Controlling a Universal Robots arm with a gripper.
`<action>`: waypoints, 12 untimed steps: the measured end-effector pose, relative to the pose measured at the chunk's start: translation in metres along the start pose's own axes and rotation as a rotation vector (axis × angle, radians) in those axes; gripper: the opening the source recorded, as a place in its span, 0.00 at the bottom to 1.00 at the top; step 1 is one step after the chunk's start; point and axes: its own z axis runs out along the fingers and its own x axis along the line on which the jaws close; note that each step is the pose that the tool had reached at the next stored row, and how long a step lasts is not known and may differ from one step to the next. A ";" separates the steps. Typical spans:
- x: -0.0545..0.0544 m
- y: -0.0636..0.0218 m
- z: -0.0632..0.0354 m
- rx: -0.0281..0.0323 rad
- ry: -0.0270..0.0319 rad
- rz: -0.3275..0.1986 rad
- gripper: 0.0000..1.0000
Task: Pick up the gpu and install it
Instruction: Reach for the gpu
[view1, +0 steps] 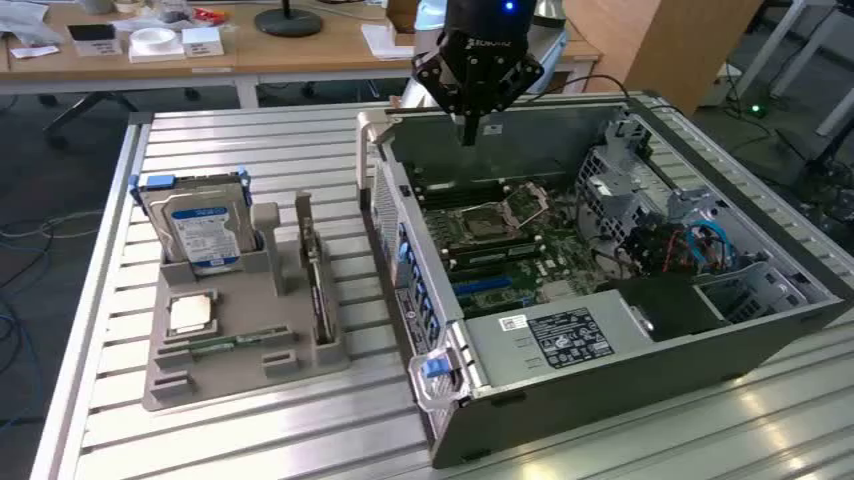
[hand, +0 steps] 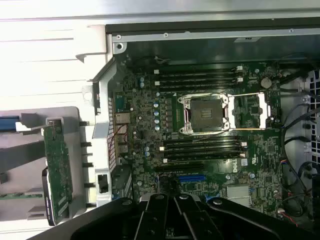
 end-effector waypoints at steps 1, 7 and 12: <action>0.000 0.0000 0.0000 0.0000 0.0000 0.000 0.11; 0.000 0.0000 0.0000 0.0000 0.0000 0.000 0.11; 0.000 0.0000 0.0000 -0.0001 0.0000 0.000 0.11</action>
